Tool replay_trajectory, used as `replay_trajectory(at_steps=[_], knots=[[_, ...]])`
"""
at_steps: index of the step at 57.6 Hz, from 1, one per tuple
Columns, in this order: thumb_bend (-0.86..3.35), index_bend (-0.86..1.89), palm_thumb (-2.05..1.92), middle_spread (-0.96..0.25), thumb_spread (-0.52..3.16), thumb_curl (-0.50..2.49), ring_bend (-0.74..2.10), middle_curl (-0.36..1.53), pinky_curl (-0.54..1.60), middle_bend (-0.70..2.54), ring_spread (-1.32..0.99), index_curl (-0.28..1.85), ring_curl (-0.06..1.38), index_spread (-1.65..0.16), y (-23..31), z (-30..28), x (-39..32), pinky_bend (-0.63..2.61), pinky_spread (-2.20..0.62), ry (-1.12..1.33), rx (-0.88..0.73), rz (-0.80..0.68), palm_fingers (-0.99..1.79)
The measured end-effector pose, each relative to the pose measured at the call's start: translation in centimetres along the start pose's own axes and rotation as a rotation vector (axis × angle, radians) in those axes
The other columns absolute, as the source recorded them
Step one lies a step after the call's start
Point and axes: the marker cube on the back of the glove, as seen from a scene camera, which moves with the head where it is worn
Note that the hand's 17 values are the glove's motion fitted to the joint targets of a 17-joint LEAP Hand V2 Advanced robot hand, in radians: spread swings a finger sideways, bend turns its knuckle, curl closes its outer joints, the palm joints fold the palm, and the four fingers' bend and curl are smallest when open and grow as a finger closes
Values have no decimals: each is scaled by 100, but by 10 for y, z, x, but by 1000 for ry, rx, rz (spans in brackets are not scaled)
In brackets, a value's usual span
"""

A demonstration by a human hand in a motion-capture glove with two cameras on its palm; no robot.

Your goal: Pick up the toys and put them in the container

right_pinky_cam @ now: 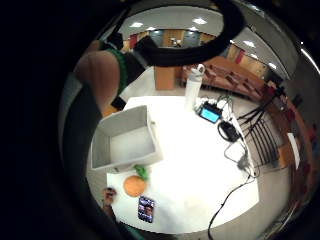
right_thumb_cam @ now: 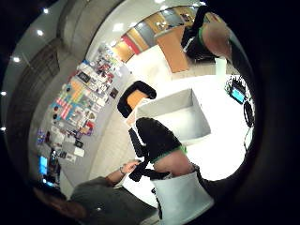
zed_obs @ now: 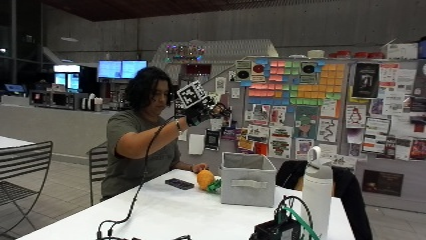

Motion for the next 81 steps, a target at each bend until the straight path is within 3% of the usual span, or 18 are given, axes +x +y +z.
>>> replay_trajectory(at_steps=[13,18,21,25,29,33,44,50,61,73,81], knots=[[-2,39,-1,-20,118,34,55,52,26,27,-23,63,35,-44,89,47,-26,73,-1,-69,-211,-135,45],[-2,33,0,-22,119,34,60,54,26,35,-26,60,36,-43,125,85,-28,72,-5,29,-258,-296,55],[-1,31,1,-24,119,34,61,54,26,36,-28,60,36,-43,140,108,-35,71,-7,-2,-264,-277,57],[0,30,4,-27,122,34,65,56,26,42,-31,59,37,-43,156,142,-38,69,-12,22,-243,-259,65],[-1,29,5,-29,124,34,69,58,25,48,-33,58,38,-43,166,173,-31,65,-17,96,-255,-338,73],[-1,28,6,-31,126,34,71,59,25,50,-35,58,39,-42,175,197,-41,64,-20,3,-320,-322,78],[-3,33,3,-30,119,34,67,55,29,35,-37,62,39,-44,190,244,-42,68,-20,9,-529,-443,58],[-3,32,2,-28,113,34,55,53,32,28,-36,61,36,-46,187,255,-40,75,-12,43,-514,-411,41],[0,47,11,-27,107,36,39,50,31,22,-32,63,29,-47,187,263,-56,77,-6,-38,-444,-454,50],[16,14,49,-38,110,48,83,56,32,38,-41,56,40,-44,180,263,-47,82,-29,-86,-321,-461,102],[16,21,59,-44,91,57,102,68,40,57,-44,62,51,-44,182,229,-38,93,-38,7,-148,-453,124]])
